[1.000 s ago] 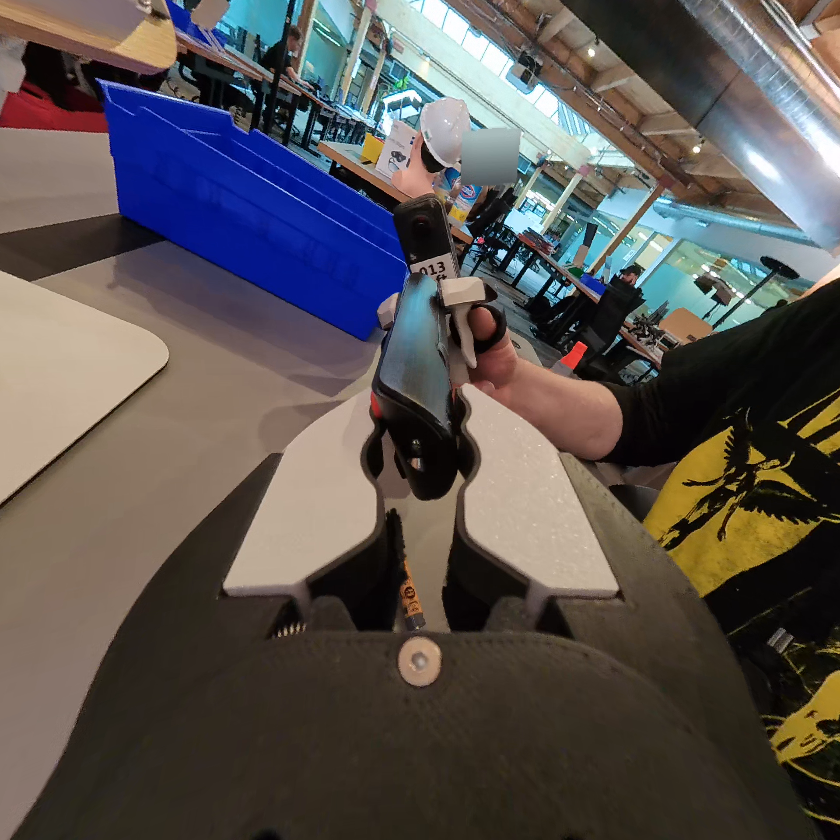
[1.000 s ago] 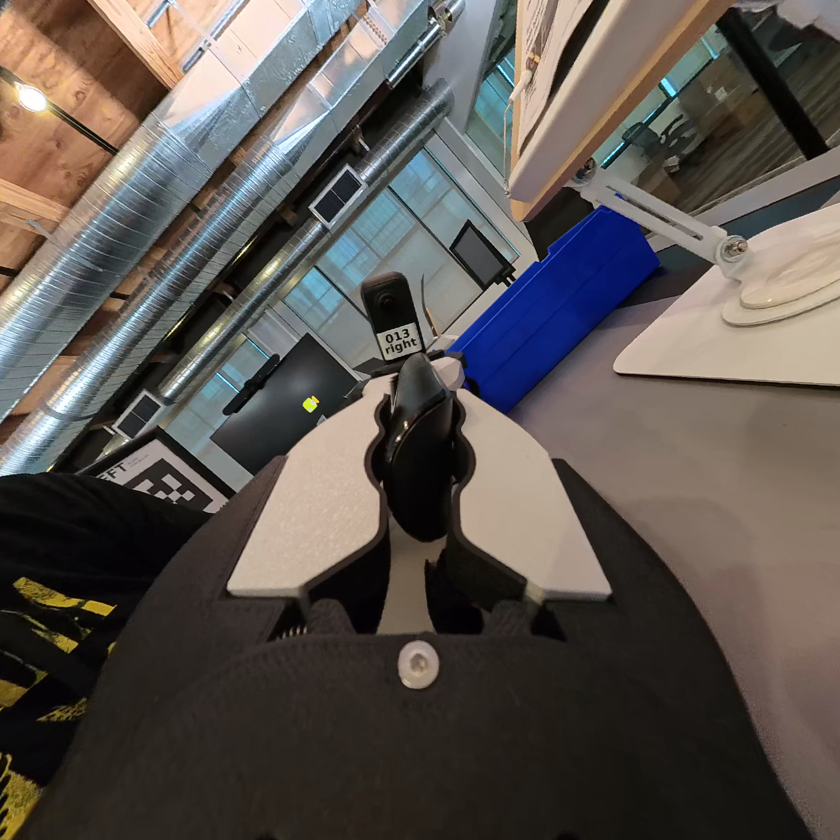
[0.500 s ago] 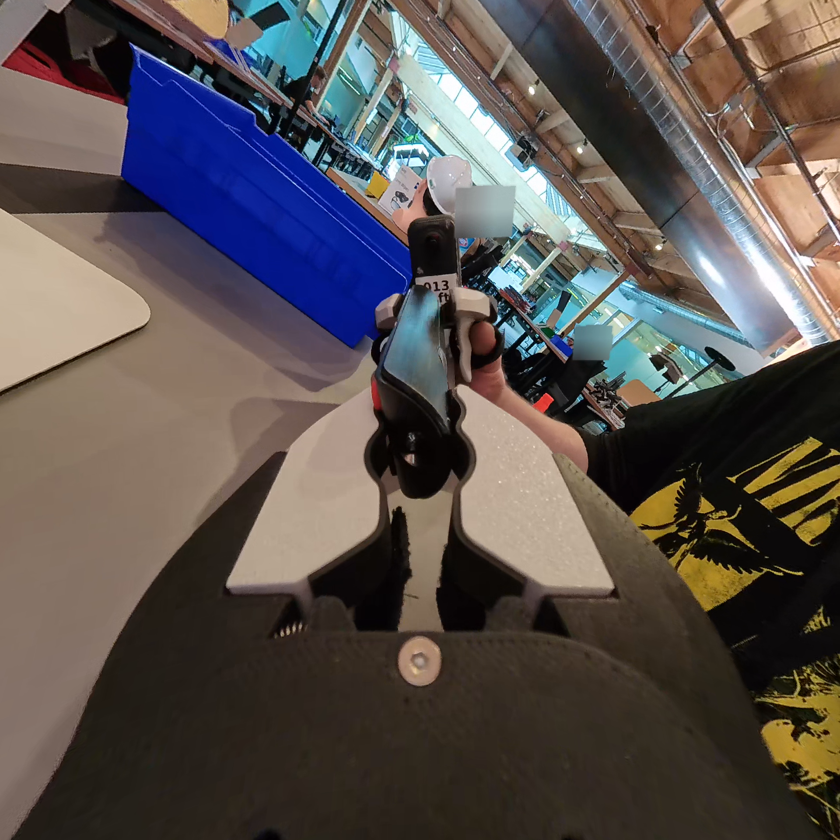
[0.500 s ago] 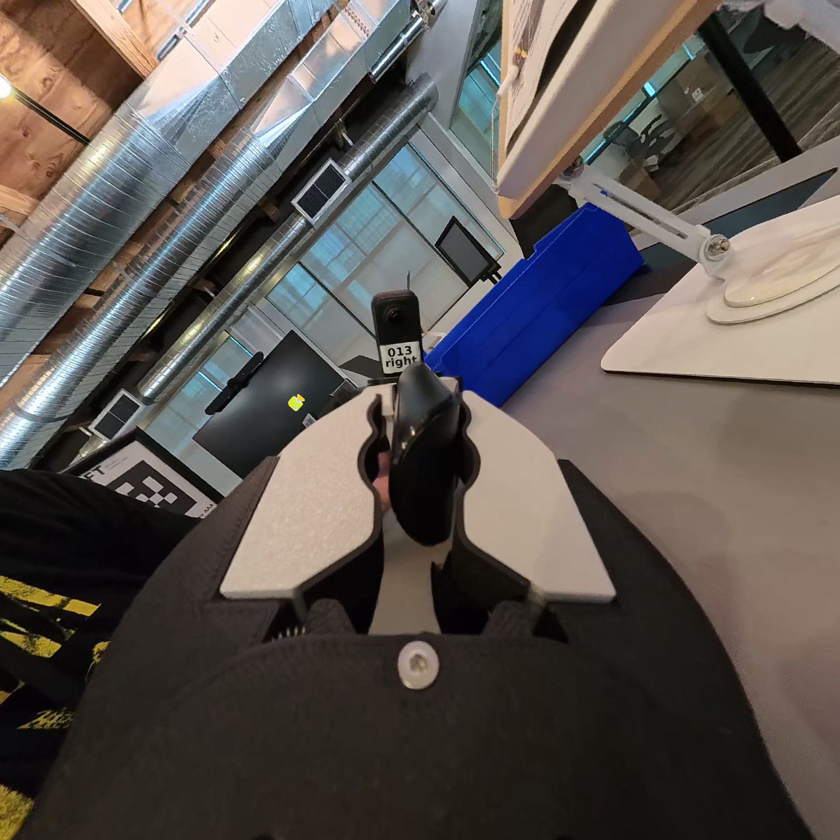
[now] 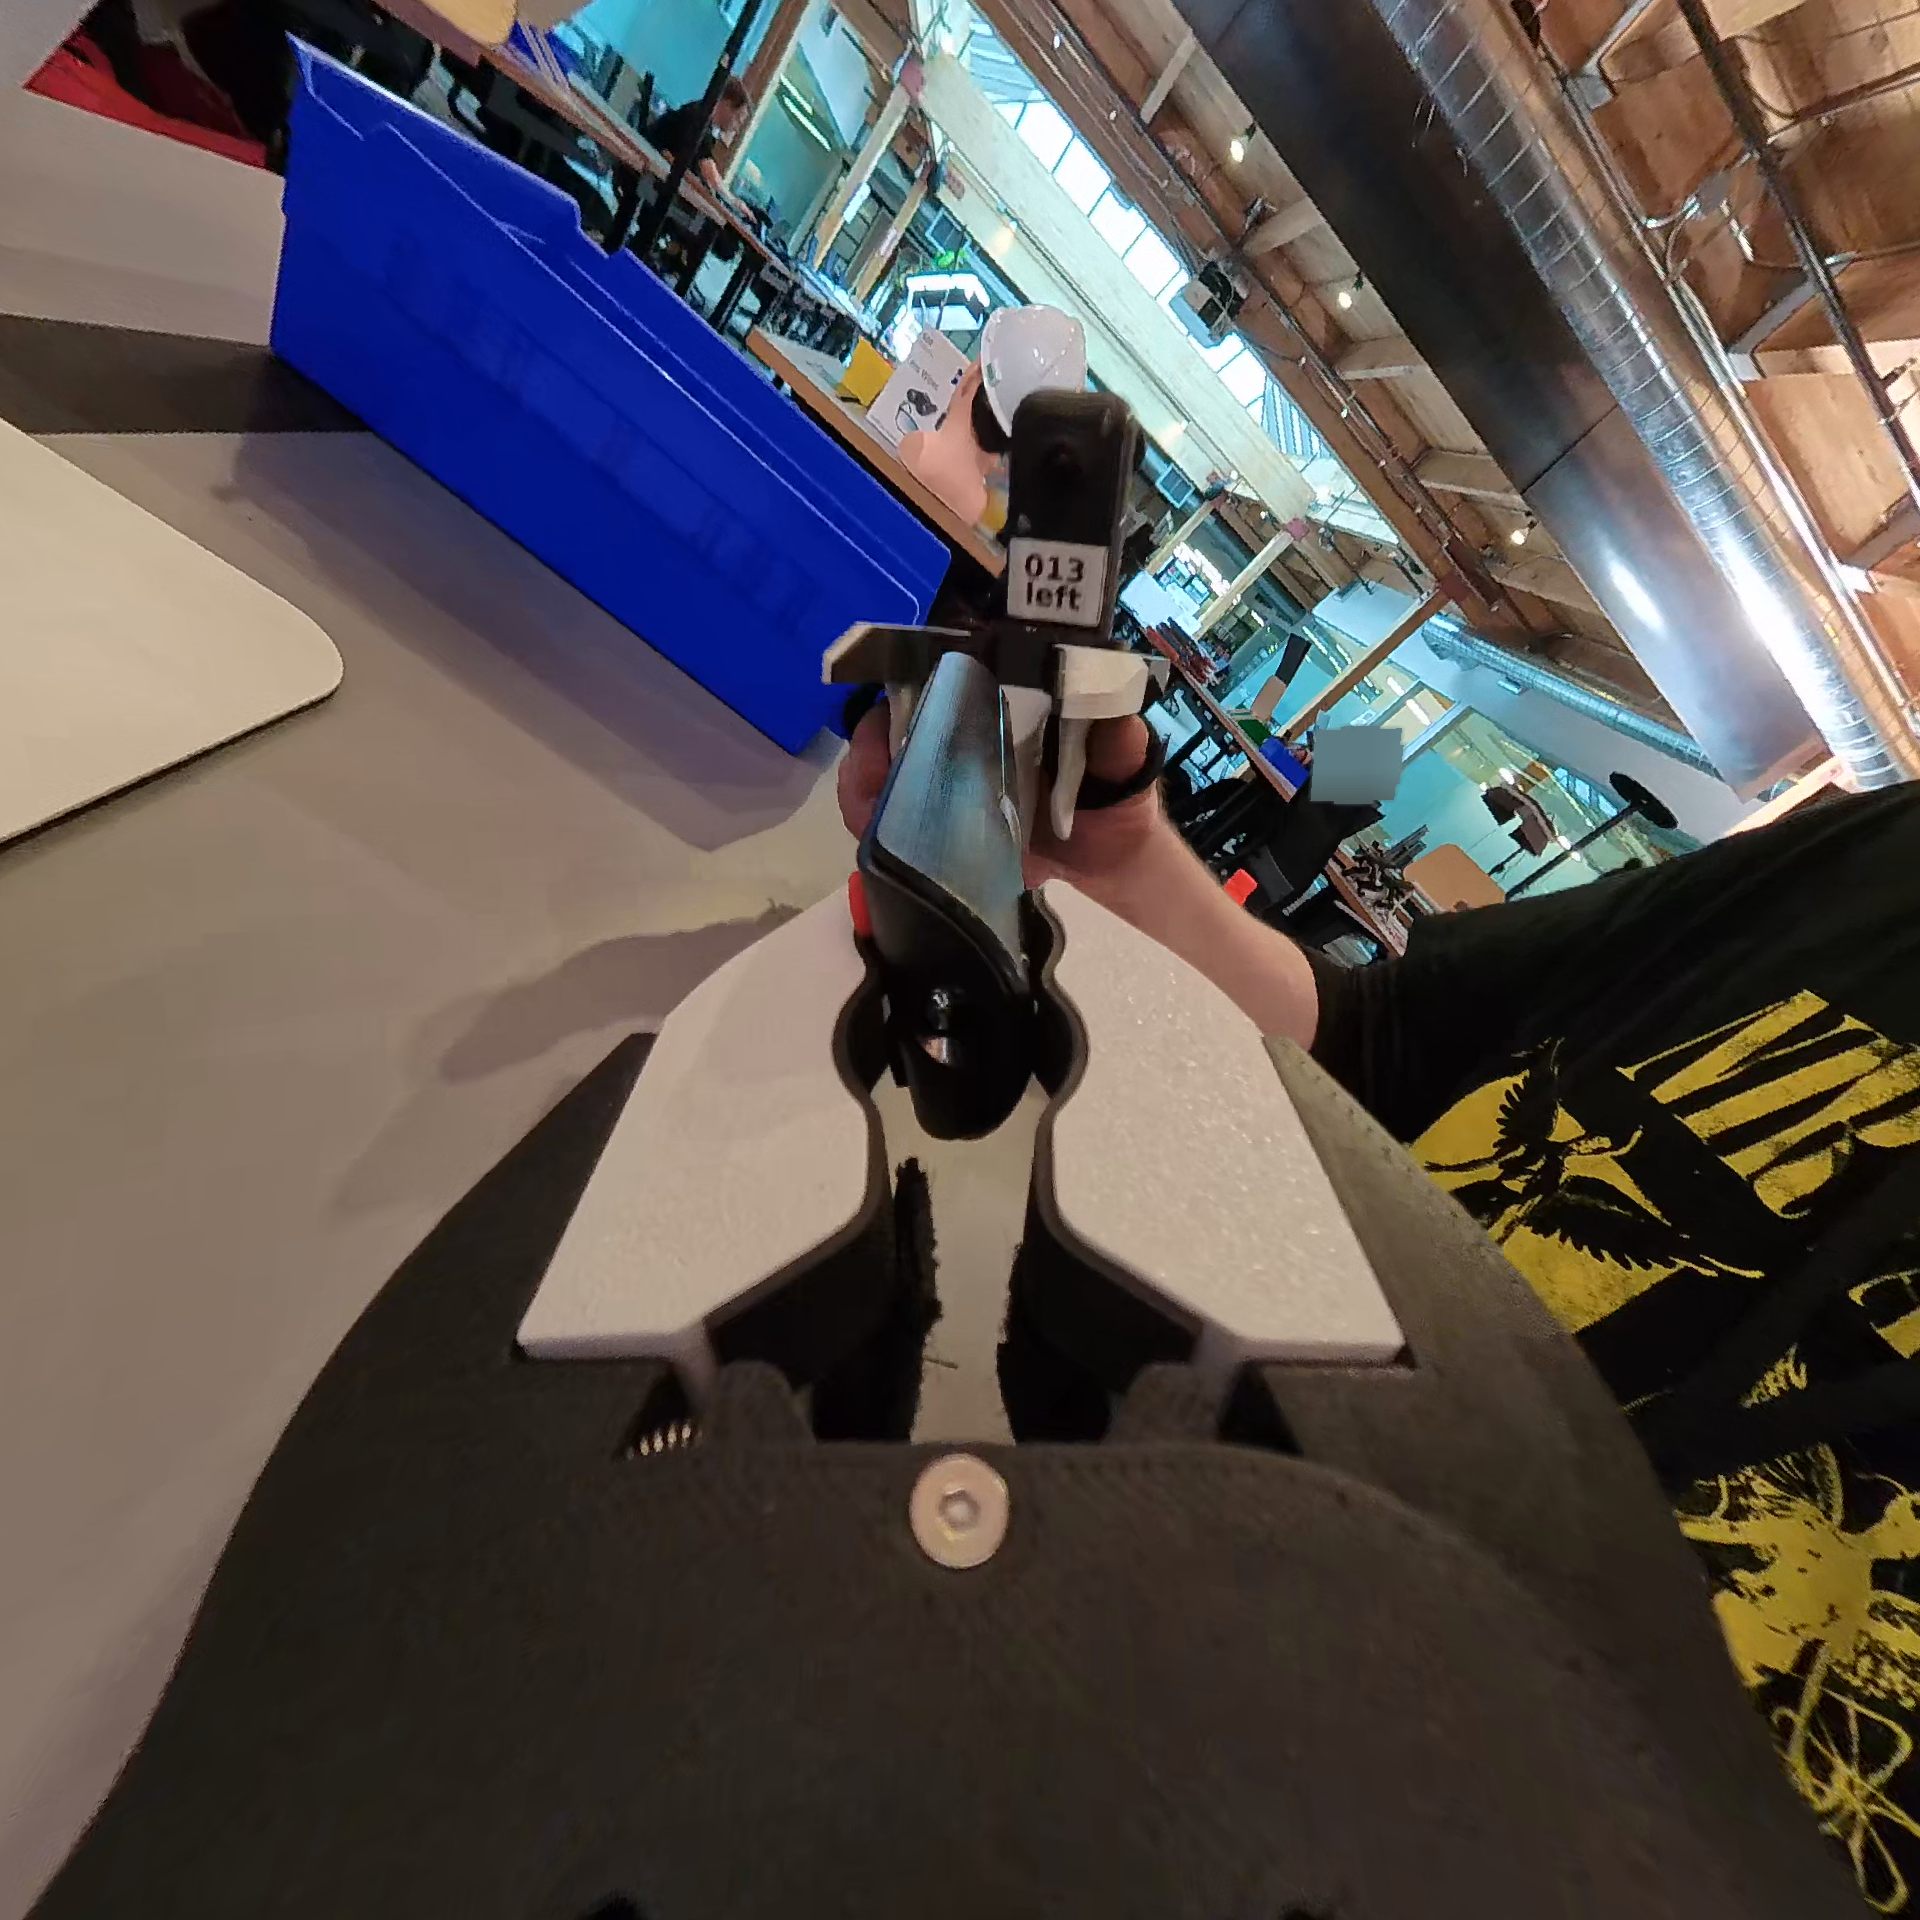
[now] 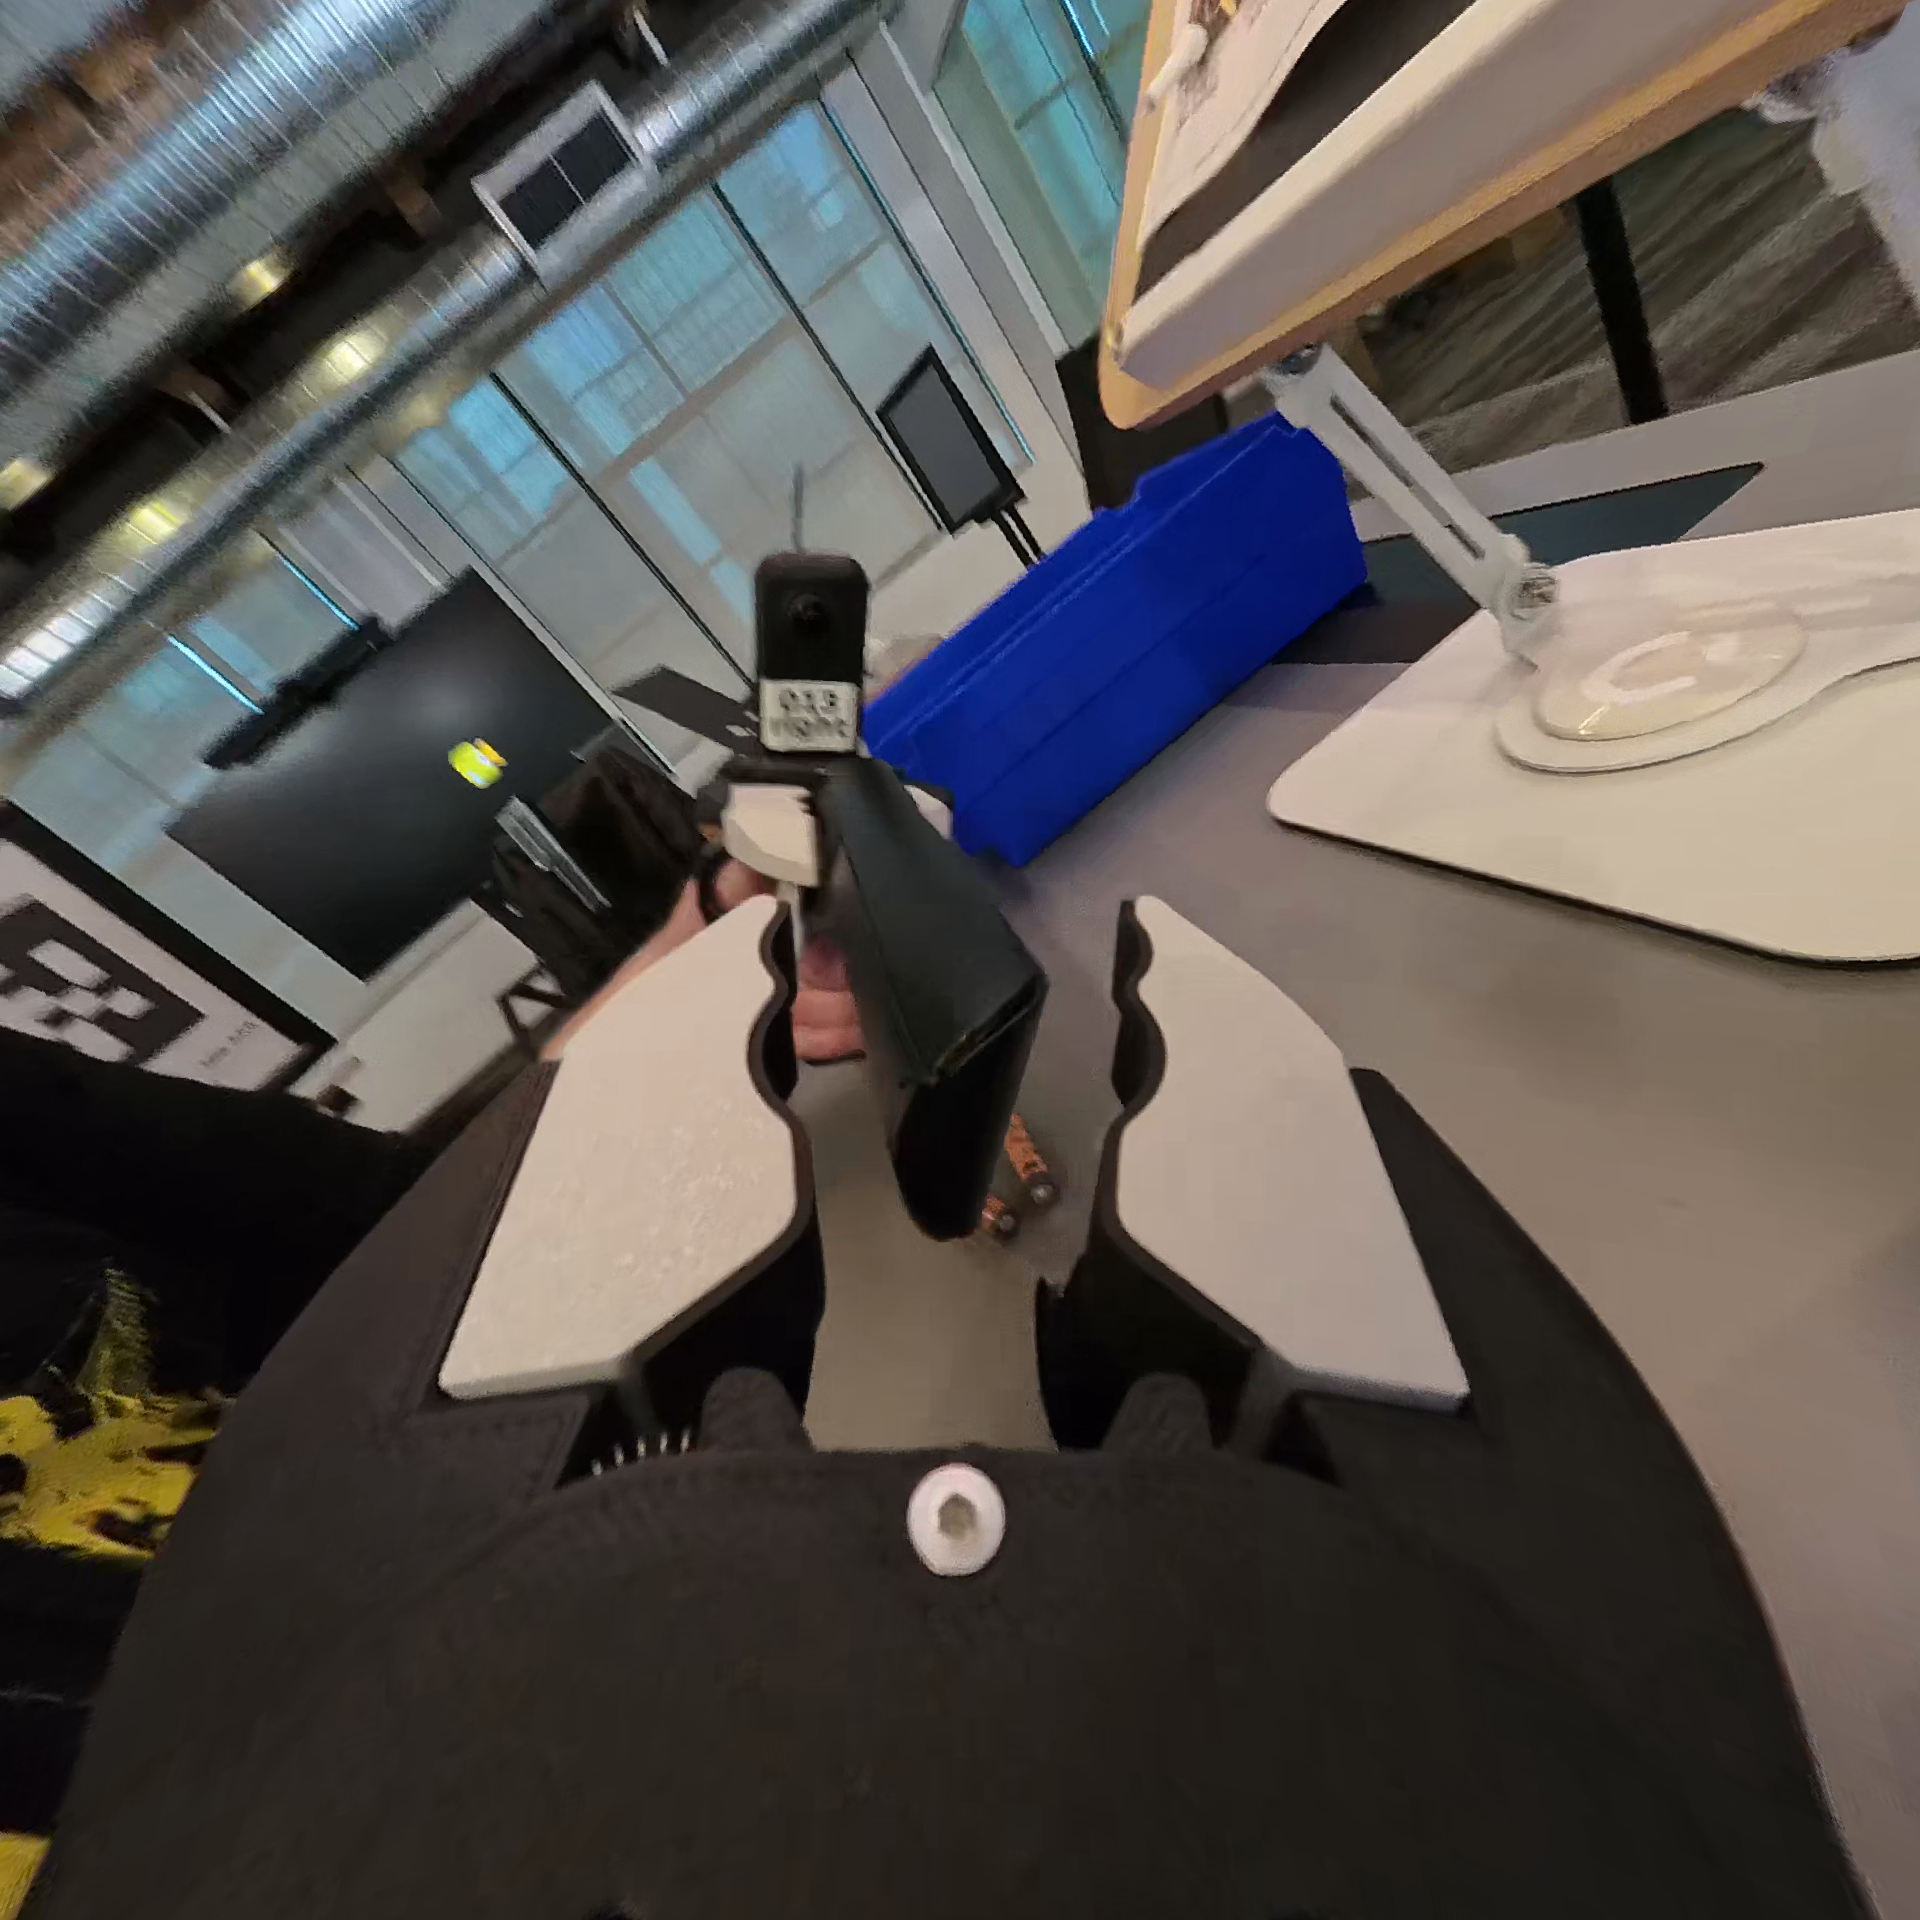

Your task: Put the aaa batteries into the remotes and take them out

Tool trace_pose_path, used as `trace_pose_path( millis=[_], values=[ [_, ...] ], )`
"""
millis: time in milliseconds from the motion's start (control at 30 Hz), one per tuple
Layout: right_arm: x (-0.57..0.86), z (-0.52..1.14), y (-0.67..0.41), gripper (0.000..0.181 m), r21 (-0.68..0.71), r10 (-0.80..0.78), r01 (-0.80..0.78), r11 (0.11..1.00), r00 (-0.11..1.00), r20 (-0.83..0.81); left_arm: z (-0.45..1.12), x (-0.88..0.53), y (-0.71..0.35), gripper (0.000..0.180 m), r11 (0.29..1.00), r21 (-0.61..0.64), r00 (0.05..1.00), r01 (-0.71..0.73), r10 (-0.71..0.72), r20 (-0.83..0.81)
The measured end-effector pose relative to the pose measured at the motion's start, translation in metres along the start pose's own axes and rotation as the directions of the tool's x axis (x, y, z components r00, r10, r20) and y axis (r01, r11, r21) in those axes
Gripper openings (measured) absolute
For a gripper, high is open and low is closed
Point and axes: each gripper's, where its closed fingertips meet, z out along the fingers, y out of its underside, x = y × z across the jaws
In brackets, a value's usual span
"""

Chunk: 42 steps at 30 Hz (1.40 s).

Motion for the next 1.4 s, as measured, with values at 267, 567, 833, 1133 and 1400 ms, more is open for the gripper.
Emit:
trace_pose_path(
  millis=[267,567,833,1133,1400],
  values=[
    [-0.013,0.007,0.008,0.057,-0.236,-0.111,0.115,0.965,0.993,0.033,-0.002,0.006,0.011,0.025,0.993,-0.114,1.0,0.019,-0.018,0.003],
    [-0.021,0.027,0.036,0.056,-0.483,-0.176,0.202,0.852,0.979,0.099,-0.001,0.002,0.02,0.025,0.967,-0.254,0.999,0.008,0.0,0.032],
    [-0.023,0.046,0.052,0.03,-0.586,-0.161,0.228,0.778,0.973,0.165,0.009,0.003,0.028,0.025,0.938,-0.348,1.0,-0.012,0.02,0.02],
    [-0.021,0.051,0.058,0.026,-0.618,-0.15,0.228,0.753,0.973,0.177,0.007,0.002,0.025,0.024,0.931,-0.361,0.997,-0.057,0.075,0.036],
    [-0.025,0.05,0.06,0.025,-0.63,-0.105,0.207,0.749,0.975,0.196,0.008,0.006,0.025,0.024,0.929,-0.366,0.997,-0.063,0.074,0.017]
  ],
)
